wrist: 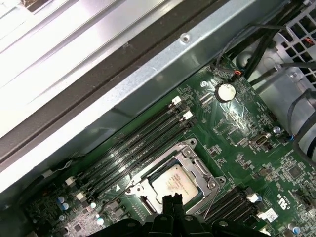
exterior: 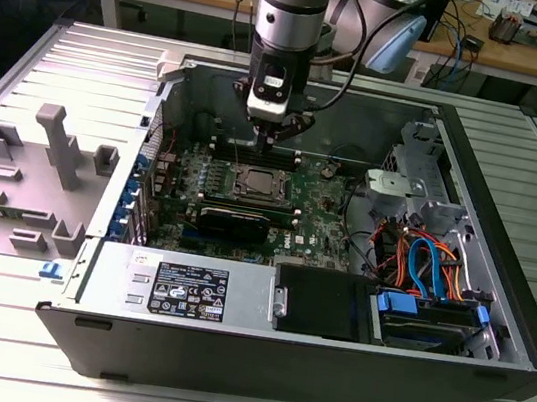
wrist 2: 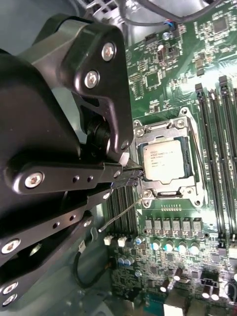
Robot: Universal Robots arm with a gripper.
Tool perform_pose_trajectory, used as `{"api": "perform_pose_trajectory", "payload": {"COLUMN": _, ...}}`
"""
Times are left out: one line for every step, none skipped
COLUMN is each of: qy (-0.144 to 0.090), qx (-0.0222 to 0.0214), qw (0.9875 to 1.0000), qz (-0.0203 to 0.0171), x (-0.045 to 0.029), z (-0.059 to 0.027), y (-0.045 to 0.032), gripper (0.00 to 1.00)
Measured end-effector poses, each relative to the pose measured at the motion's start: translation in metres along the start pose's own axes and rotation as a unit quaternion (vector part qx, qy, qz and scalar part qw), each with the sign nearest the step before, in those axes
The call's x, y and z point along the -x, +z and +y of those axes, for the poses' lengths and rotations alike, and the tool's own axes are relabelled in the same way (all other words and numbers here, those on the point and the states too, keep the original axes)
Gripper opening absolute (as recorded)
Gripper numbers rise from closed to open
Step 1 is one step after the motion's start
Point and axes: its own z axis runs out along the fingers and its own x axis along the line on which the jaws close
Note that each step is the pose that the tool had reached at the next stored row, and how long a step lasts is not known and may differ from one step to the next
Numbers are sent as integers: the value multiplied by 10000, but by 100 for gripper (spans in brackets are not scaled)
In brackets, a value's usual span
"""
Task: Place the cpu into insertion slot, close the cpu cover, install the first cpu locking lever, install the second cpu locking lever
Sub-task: 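Install the first cpu locking lever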
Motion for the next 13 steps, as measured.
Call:
{"api": "perform_pose_trajectory", "payload": {"qy": -111, "qx": 0, "qw": 9999, "qz": 1, "x": 0, "z": 0, "y": 0, "gripper": 11}}
{"api": "perform_pose_trajectory", "payload": {"qy": -195, "qx": 0, "qw": 9998, "qz": 1, "x": -1, "z": -1, "y": 0, "gripper": 11}}
{"api": "perform_pose_trajectory", "payload": {"qy": -306, "qx": 0, "qw": 9995, "qz": 2, "x": -1, "z": -1, "y": 1, "gripper": 11}}
{"api": "perform_pose_trajectory", "payload": {"qy": -415, "qx": 0, "qw": 9991, "qz": 3, "x": -1, "z": -1, "y": 1, "gripper": 11}}
{"api": "perform_pose_trajectory", "payload": {"qy": -567, "qx": 0, "qw": 9984, "qz": 4, "x": -1, "z": -1, "y": 1, "gripper": 11}}
{"api": "perform_pose_trajectory", "payload": {"qy": -692, "qx": 1, "qw": 9976, "qz": 6, "x": -1, "z": -1, "y": 2, "gripper": 11}}
{"api": "perform_pose_trajectory", "payload": {"qy": -785, "qx": 1, "qw": 9969, "qz": 6, "x": -1, "z": -1, "y": 2, "gripper": 11}}
{"api": "perform_pose_trajectory", "payload": {"qy": -910, "qx": 1, "qw": 9959, "qz": 7, "x": -1, "z": -1, "y": 2, "gripper": 11}}
{"api": "perform_pose_trajectory", "payload": {"qy": -1002, "qx": 2, "qw": 9950, "qz": 8, "x": -1, "z": -1, "y": 3, "gripper": 11}}
{"api": "perform_pose_trajectory", "payload": {"qy": -1111, "qx": 2, "qw": 9938, "qz": 9, "x": -1, "z": -1, "y": 3, "gripper": 11}}
{"api": "perform_pose_trajectory", "payload": {"qy": -1208, "qx": 2, "qw": 9927, "qz": 10, "x": -1, "z": -1, "y": 4, "gripper": 11}}
{"api": "perform_pose_trajectory", "payload": {"qy": -1335, "qx": 2, "qw": 9910, "qz": 11, "x": -1, "z": -1, "y": 4, "gripper": 11}}
{"api": "perform_pose_trajectory", "payload": {"qy": -1427, "qx": 2, "qw": 9898, "qz": 12, "x": -1, "z": -1, "y": 4, "gripper": 11}}
